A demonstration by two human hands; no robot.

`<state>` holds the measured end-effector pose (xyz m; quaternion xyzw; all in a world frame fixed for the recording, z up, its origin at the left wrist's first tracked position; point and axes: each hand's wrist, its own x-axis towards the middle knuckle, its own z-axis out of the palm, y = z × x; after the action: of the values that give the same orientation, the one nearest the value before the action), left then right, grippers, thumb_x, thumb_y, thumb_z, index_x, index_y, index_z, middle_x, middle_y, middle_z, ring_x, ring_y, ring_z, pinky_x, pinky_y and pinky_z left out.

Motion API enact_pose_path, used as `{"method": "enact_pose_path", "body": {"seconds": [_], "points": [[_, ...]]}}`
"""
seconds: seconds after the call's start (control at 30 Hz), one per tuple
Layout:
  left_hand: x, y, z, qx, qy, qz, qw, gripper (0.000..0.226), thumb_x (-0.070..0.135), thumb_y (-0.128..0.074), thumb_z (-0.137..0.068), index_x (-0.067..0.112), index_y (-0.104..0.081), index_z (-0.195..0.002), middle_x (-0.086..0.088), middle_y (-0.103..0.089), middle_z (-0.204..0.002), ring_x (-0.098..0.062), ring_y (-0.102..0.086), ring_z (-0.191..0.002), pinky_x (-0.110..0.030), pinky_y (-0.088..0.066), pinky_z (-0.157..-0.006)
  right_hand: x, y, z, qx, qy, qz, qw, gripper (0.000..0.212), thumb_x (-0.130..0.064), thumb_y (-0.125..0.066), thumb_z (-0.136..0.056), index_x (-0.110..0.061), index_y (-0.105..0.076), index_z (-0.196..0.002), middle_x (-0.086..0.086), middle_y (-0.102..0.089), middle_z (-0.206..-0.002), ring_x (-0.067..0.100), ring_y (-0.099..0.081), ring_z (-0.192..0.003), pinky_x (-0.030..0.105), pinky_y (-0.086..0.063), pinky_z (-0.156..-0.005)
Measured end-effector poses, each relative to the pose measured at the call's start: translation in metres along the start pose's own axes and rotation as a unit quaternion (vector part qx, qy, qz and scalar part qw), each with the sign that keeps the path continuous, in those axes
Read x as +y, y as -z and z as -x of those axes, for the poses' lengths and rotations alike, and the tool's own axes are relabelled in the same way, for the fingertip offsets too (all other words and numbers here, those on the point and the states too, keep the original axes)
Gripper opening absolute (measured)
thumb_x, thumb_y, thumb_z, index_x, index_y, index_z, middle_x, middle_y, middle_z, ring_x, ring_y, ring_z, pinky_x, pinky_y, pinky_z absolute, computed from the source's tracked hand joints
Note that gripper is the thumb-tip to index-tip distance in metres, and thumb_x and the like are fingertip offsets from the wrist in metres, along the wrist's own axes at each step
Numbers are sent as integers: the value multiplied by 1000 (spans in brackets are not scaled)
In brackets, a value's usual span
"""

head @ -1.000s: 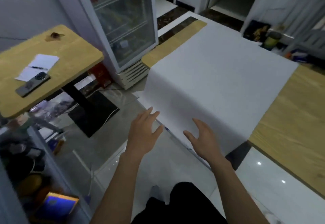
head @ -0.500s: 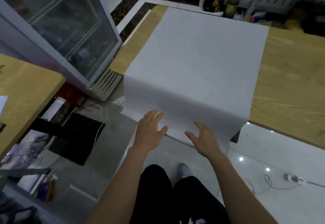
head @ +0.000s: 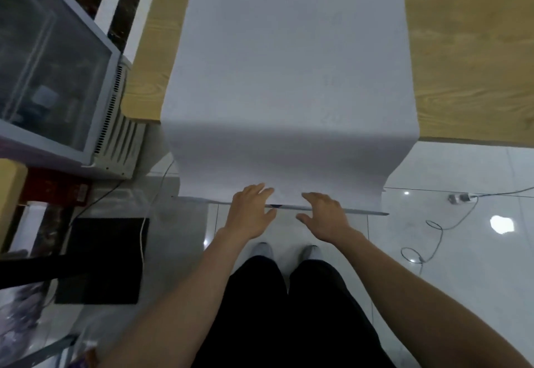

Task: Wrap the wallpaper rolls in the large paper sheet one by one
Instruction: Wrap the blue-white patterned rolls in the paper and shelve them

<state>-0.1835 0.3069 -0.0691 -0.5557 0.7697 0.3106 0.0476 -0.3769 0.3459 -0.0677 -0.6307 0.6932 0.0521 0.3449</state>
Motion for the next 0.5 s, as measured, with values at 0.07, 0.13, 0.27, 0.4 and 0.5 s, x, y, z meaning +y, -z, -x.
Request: {"method": "enact_pose_path", "body": {"seconds": [0.07, 0.13, 0.27, 0.4, 0.5], "points": [[-8, -12, -8, -18, -3, -12, 1000, 56, 39, -53, -94, 24, -36, -146, -3, -29, -155, -21, -24, -142, -37, -18, -114, 2, -11, -8, -6, -8, 10, 1000, 60, -43, -54, -94, -17, -36, -145, 5, -41, -148, 24, -36, -136, 38, -30, -111], [-14, -25, -16, -30, -9, -27, 999, 56, 38, -52, -94, 23, -36, -146, -4, -29, -155, -21, -24, -142, -37, -17, -115, 7, -19, -16, -7, -11, 21, 1000, 58, -43, -53, -94, -18, -37, -145, 4, -42, -148, 23, -36, -136, 39, -29, -111], [-24, -48, -33, -31, -27, -57, 998, 55, 38, -52, -94, 23, -36, -145, -4, -30, -154, -22, -25, -142, -39, -17, -115, 18, -33, -33, -15, -9, 55, 998, 52, -42, -52, -95, -20, -41, -141, 2, -46, -144, 22, -36, -134, 41, -27, -111], [-34, -67, -48, -22, -37, -59, 997, 54, 35, -54, -94, 23, -38, -144, -4, -33, -153, -21, -27, -140, -38, -19, -114, 28, -46, -52, 3, 5, 81, 997, 42, -41, -53, -94, -19, -53, -130, 3, -55, -133, 23, -43, -127, 40, -30, -105], [-43, -79, -55, -18, -45, -53, 997, 54, 33, -55, -94, 23, -39, -144, -5, -34, -152, -21, -29, -140, -37, -19, -113, 33, -56, -65, 0, 8, 91, 996, 41, -41, -54, -94, -23, -55, -131, 1, -56, -131, 22, -46, -124, 39, -33, -103]]}}
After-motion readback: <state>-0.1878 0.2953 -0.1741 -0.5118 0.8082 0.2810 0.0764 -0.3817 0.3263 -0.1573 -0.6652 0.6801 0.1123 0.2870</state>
